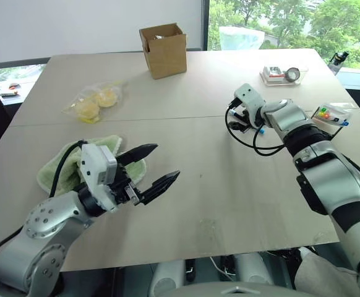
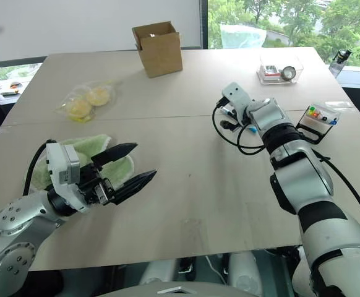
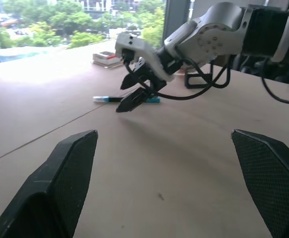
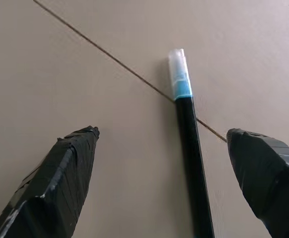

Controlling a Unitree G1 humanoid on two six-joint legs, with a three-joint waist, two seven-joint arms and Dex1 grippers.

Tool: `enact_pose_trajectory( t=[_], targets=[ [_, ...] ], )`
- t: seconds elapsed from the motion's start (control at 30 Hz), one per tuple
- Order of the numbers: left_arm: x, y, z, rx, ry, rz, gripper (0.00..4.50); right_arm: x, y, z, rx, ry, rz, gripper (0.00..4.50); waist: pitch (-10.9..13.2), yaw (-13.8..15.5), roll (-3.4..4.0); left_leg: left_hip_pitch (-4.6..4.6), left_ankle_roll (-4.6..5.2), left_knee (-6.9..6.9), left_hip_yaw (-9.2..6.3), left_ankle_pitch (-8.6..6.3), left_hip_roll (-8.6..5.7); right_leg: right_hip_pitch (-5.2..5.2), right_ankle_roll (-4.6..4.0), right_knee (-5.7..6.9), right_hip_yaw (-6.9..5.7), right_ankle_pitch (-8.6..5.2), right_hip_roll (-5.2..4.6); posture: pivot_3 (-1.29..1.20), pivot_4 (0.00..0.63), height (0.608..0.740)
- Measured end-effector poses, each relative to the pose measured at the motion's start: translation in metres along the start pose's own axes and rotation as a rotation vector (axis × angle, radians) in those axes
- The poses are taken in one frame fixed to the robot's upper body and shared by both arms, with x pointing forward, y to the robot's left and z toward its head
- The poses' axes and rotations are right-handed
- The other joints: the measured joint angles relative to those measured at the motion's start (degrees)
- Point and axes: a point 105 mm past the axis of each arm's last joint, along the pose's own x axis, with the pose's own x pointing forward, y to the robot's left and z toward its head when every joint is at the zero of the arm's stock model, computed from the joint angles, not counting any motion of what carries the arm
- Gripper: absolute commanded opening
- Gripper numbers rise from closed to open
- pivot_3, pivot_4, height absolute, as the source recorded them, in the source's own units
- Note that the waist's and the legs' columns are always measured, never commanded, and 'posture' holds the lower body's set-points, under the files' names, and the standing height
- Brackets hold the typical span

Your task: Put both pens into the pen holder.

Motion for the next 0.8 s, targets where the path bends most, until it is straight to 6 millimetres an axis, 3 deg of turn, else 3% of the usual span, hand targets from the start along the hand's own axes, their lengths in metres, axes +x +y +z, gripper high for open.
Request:
enact_pose_trajectory(
  t=[0.33,0.43,0.67,0.8],
  targets=[
    [-0.003,-0.001,0.003,0.005,-0.012,0.079,4.5,0.004,0.005,-0.003,0.032,0.041,0.031,4.42,0.01,0.12,0.01,-0.02,-0.02,0.0,-0.02,-0.01,0.0,0.0,-0.01,0.0,-0.01,0.01,-0.01,0.0,0.15,0.74],
    [-0.005,-0.004,0.003,0.002,-0.01,0.085,4.5,0.002,0.002,-0.004,0.013,0.057,0.032,3.72,0.01,0.09,0.01,-0.01,-0.02,-0.03,-0.02,-0.01,0.0,0.0,-0.01,0.0,-0.01,0.01,-0.01,0.0,0.15,0.74],
    [-0.009,-0.009,0.002,-0.004,0.002,0.105,4.5,-0.004,-0.012,-0.017,-0.042,0.114,-0.002,0.3,0.01,0.24,0.01,-0.01,-0.2,-0.02,-0.02,-0.11,0.0,0.01,-0.01,0.0,-0.01,0.01,-0.02,0.0,0.15,0.74],
    [-0.011,-0.009,0.003,0.002,0.006,0.124,4.5,-0.007,-0.016,-0.021,-0.032,0.122,0.014,0.13,0.0,0.07,0.01,0.02,-0.14,-0.03,-0.02,-0.08,0.0,0.01,-0.01,0.0,0.0,0.01,-0.01,0.0,0.15,0.74]
  ],
)
